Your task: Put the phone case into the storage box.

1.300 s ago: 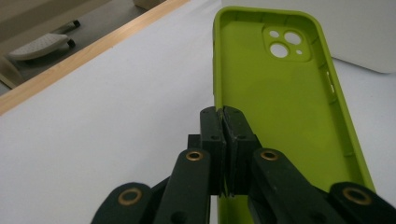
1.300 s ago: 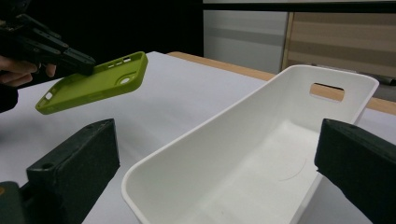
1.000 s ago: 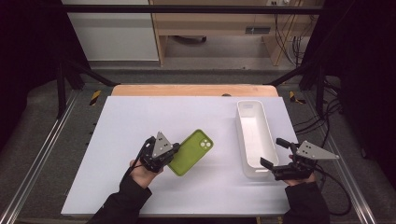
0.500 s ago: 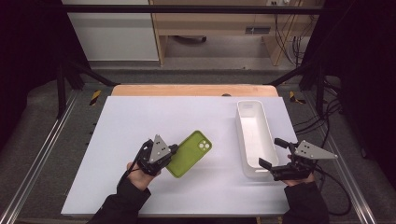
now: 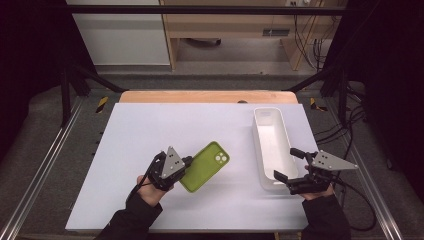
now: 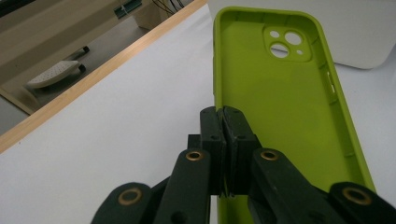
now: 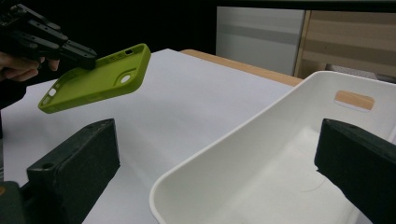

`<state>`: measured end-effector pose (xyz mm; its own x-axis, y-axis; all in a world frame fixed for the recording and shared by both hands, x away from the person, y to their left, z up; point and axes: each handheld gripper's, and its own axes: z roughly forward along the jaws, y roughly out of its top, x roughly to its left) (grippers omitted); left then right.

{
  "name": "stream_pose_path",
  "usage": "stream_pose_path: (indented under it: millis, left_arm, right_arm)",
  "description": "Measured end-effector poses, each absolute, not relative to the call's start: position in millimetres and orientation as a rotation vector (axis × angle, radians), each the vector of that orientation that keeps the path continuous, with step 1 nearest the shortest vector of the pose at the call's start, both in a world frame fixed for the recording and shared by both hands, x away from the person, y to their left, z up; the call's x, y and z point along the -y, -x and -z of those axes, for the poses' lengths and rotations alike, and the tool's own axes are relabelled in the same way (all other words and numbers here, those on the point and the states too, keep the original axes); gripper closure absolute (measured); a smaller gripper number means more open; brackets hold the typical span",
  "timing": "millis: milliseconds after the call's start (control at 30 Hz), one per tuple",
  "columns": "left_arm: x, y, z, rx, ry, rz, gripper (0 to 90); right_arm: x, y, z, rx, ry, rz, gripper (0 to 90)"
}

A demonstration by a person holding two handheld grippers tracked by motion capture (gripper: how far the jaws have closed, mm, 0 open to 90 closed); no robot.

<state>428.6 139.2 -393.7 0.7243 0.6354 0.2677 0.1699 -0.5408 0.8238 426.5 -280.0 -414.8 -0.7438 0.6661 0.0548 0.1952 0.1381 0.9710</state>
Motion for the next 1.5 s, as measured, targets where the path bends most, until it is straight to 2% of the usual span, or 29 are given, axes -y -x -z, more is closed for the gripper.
stream_pose_path:
  millis: [1500]
  left_arm:
    - [-124.3, -412.2, 389.1, -0.496, -2.099, -0.756, 87.7]
  right_arm:
    - [226.5, -429.0, 401.9, -2.204, -0.754, -1.589, 2.6]
